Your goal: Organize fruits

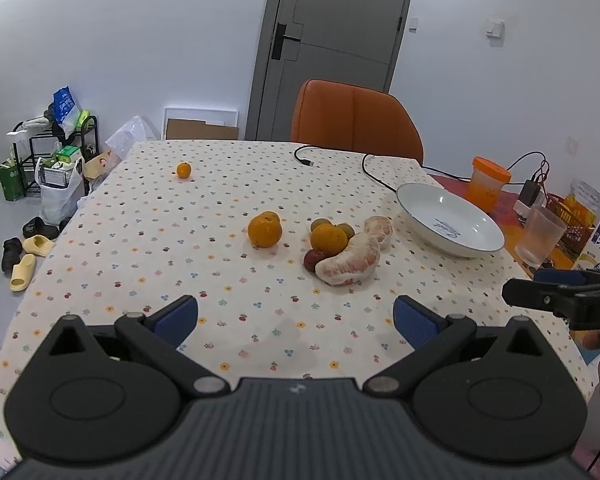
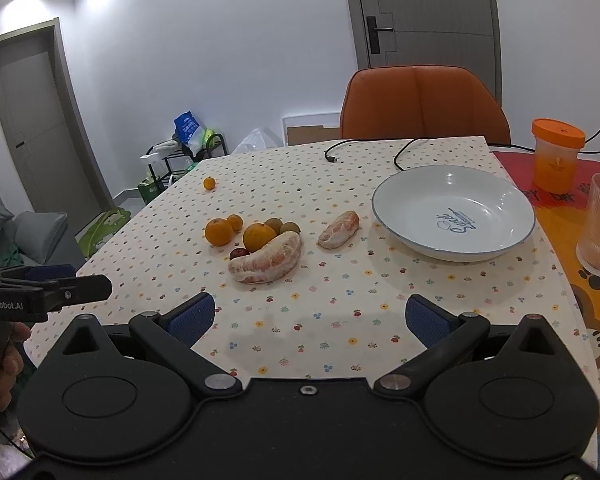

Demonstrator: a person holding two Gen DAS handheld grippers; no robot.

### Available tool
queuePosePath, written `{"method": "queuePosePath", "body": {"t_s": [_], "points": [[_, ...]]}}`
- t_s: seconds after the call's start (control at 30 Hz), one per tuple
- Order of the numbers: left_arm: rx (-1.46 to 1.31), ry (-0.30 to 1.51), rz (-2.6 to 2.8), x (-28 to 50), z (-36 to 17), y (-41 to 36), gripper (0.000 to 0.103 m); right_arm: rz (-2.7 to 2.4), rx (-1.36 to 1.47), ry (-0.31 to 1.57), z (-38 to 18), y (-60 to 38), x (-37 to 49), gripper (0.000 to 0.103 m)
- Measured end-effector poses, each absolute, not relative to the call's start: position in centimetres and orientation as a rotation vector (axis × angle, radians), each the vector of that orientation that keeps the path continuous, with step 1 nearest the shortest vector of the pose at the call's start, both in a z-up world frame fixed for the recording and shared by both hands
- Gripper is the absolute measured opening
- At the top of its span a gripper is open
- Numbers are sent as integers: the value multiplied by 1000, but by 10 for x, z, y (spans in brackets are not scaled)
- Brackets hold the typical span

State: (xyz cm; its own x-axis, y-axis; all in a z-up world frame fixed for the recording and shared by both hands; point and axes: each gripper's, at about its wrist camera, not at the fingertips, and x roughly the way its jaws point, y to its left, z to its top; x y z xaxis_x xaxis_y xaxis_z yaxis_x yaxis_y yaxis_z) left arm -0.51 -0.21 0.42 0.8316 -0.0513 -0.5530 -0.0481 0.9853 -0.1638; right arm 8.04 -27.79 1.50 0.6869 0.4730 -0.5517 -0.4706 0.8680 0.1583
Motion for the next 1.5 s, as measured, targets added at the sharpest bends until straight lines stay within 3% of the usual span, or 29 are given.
{"method": "queuePosePath", "body": {"t_s": [1.33, 1.43, 1.5], "points": [[-257, 567, -25, 41, -17, 14, 99, 595, 48, 598, -7, -256, 115, 103], [-254, 563, -14, 47, -20, 14, 94, 601, 70, 608, -11, -255, 123, 100], [-251, 563, -7, 50, -22, 14, 92, 608, 90, 617, -14, -254, 129, 92]]}}
